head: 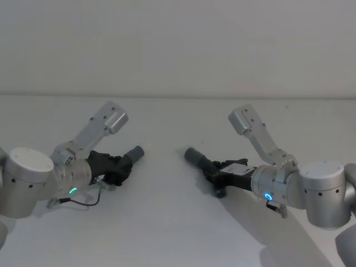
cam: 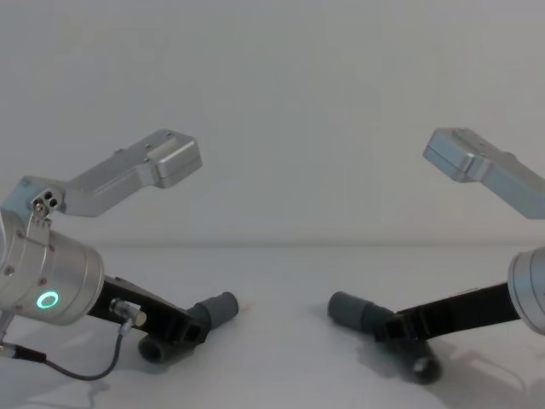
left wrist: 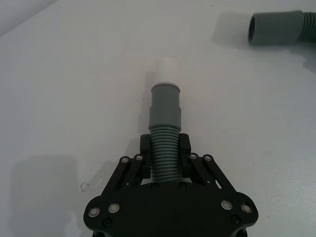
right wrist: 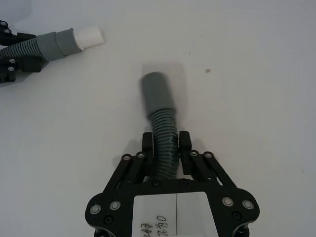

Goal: Use both hands to pick up one end of the pipe from the table, align the ends, and insert them.

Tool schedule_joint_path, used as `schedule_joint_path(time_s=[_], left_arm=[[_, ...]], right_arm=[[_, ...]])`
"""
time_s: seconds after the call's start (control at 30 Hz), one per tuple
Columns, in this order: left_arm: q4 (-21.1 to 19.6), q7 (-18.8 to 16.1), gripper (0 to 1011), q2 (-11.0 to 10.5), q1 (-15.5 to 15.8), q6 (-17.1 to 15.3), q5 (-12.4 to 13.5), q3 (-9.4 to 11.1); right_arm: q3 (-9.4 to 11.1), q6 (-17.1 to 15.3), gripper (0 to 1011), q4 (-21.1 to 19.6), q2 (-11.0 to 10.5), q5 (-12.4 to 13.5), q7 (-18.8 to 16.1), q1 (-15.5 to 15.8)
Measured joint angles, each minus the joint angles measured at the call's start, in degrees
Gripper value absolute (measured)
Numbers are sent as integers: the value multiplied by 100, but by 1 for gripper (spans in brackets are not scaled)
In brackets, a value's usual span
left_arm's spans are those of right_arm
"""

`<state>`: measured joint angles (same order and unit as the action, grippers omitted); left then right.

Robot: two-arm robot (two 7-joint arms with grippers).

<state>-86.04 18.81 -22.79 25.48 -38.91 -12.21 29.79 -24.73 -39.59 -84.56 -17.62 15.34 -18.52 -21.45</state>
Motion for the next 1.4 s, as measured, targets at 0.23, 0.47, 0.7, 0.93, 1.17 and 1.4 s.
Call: schedule_joint_path(time_s=[0.23, 0.47, 0.7, 0.93, 1.17, 1.4], left_arm=[[0, 0, 319, 0, 0, 0, 0, 0], [0, 0, 319, 1, -1, 0, 1, 0], [-37, -13, 319, 14, -7, 19, 59, 22], [-122, -23, 319, 20, -8, 96, 137, 75], [-334, -32, 319, 24, 4, 271, 235, 93], [-551, -59, 319, -14, 21, 431, 351, 97]], right_arm=[[0, 0, 273, 4, 4, 0, 0, -1], [2, 16, 273, 7, 2, 0, -10, 5], [11, 315, 273, 30, -72, 0, -140, 53], [61, 769, 273, 35, -143, 8, -239, 97], [148, 1292, 273, -16, -238, 66, -369, 113], [241, 1819, 273, -126, -365, 165, -587, 103]])
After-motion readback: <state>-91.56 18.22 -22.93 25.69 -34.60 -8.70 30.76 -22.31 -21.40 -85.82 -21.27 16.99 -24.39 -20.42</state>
